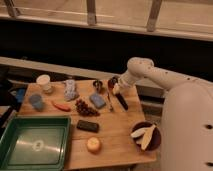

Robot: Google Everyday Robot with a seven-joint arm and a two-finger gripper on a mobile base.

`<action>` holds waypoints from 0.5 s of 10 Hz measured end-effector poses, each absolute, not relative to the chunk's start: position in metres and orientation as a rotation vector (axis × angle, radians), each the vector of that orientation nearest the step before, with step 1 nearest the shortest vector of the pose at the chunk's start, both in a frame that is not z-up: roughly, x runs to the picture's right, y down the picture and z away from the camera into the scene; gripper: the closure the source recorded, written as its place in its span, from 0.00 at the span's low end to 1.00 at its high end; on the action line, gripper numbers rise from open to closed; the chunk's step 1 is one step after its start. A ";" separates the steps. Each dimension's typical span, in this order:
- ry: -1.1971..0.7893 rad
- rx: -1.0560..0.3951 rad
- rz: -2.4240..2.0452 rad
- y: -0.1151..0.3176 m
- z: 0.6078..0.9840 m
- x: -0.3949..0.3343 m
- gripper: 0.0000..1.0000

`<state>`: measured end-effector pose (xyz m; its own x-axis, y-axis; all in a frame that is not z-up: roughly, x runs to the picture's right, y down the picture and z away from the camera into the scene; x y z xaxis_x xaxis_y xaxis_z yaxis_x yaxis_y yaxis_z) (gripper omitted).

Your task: Place brush in red bowl

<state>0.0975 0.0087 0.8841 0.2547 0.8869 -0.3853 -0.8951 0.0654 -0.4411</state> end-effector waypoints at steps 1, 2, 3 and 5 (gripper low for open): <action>0.002 -0.665 1.337 -0.001 0.879 0.095 0.20; -0.011 -0.650 1.329 -0.013 0.871 0.093 0.20; -0.018 -0.641 1.323 -0.020 0.866 0.091 0.20; -0.030 -0.633 1.309 -0.027 0.863 0.084 0.20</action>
<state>0.0844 -0.0270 0.8634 0.2833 0.9019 -0.3261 -0.8863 0.1163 -0.4483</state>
